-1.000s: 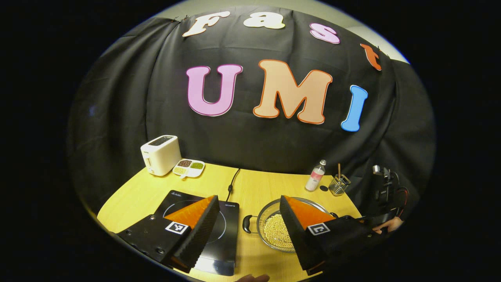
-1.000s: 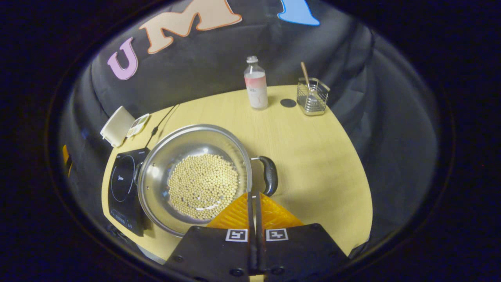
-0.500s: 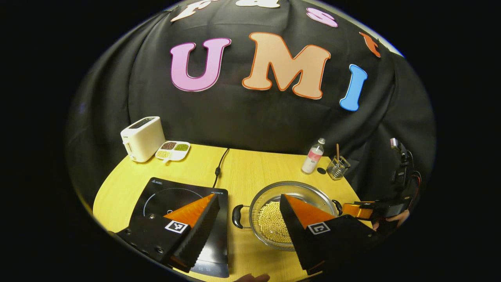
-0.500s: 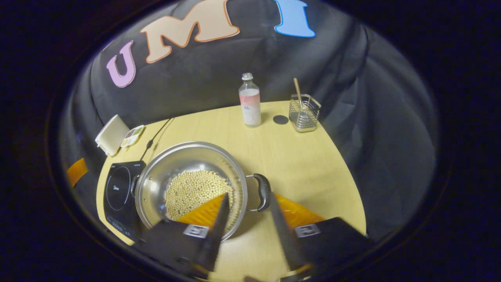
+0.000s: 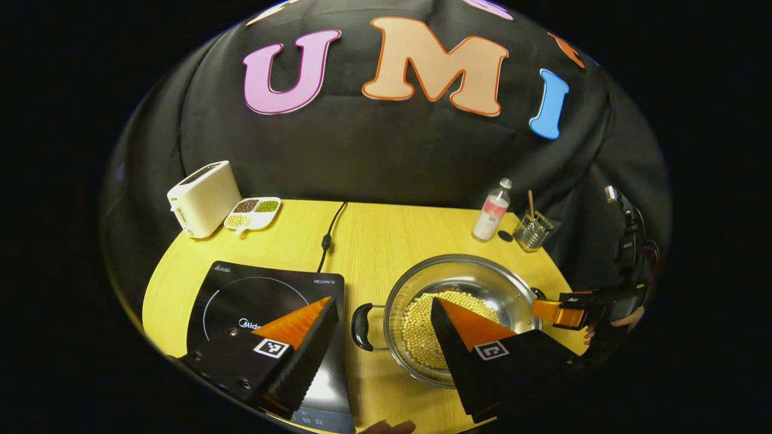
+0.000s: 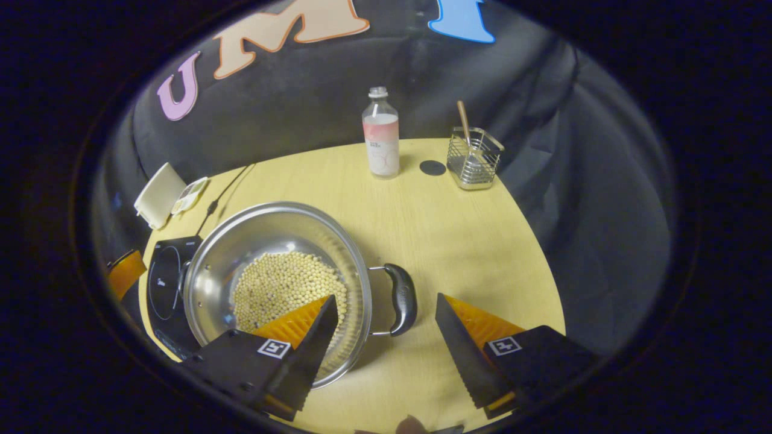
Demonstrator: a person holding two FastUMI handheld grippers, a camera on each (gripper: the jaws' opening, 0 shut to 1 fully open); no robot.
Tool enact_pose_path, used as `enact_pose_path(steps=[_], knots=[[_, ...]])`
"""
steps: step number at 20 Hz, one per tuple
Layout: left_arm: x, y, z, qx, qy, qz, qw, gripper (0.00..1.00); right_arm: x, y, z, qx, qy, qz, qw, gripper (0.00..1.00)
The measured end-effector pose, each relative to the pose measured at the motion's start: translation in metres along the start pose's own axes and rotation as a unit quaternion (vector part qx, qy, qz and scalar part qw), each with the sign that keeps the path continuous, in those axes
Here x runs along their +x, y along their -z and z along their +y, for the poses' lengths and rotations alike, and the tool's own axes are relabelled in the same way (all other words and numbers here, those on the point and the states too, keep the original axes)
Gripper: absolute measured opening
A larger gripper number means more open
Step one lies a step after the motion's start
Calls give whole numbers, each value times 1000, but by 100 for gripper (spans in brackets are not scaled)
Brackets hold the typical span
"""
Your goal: First push the handle of the pot to place it horizontally, then grasp the pot with both hands and set it on the induction cooktop.
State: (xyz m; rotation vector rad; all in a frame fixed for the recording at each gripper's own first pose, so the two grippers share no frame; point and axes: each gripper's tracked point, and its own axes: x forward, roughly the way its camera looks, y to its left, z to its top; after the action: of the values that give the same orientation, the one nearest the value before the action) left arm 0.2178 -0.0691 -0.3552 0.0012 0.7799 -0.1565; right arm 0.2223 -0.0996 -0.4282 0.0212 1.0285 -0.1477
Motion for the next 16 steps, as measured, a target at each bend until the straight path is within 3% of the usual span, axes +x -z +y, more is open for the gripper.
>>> enact_pose_path(steps=[6, 15, 16], knots=[[43, 44, 7, -20, -15, 79, 997, 96, 19, 8, 0, -21, 11, 24, 999, 98], [71, 84, 6, -27, -26, 138, 990, 94, 45, 21, -2, -33, 20, 61, 997, 99], [71, 87, 6, -24, -25, 144, 989, 94, 44, 22, 1, -31, 19, 65, 997, 93]])
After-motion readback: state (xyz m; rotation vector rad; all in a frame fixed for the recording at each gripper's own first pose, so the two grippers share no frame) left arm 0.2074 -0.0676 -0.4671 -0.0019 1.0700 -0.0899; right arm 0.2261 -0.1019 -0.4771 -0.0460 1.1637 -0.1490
